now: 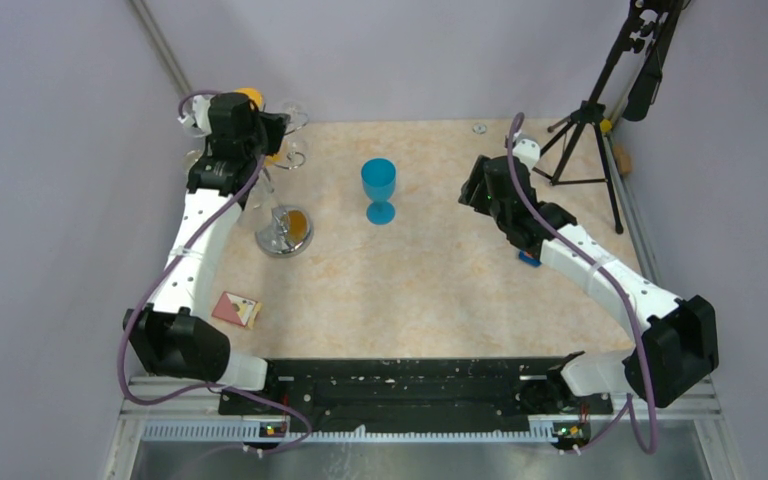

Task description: Take the wine glass off the wine glass rack

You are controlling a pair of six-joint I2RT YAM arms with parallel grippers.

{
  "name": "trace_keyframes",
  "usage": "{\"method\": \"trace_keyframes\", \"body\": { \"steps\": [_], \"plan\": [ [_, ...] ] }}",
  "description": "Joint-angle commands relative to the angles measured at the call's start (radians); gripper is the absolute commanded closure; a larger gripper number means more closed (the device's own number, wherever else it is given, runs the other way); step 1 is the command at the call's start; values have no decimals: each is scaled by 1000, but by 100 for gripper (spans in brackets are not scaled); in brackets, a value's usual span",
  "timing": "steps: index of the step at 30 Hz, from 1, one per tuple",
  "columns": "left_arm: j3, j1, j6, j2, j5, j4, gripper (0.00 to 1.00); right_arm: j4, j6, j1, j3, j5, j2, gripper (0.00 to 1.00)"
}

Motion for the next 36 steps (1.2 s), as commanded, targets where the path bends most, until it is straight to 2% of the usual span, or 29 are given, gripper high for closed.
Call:
{"method": "trace_keyframes", "body": {
  "steps": [1,10,25,30,36],
  "plan": [
    [-33,-2,-26,-22,14,53,99,28,0,-14,0,18,-39,42],
    [-63,1,-92,-97,17,107,100,30,1,-13,10,5,-25,42],
    [-82,21,-177,-88,237,197,100,32,7,-14,21,-11,-8,43],
    [-93,22,-182,-114,240,189,100,27,11,-14,14,-13,-14,43],
    [-111,22,-141,-167,175,149,100,22,14,-14,11,-14,-19,43]
  ]
}}
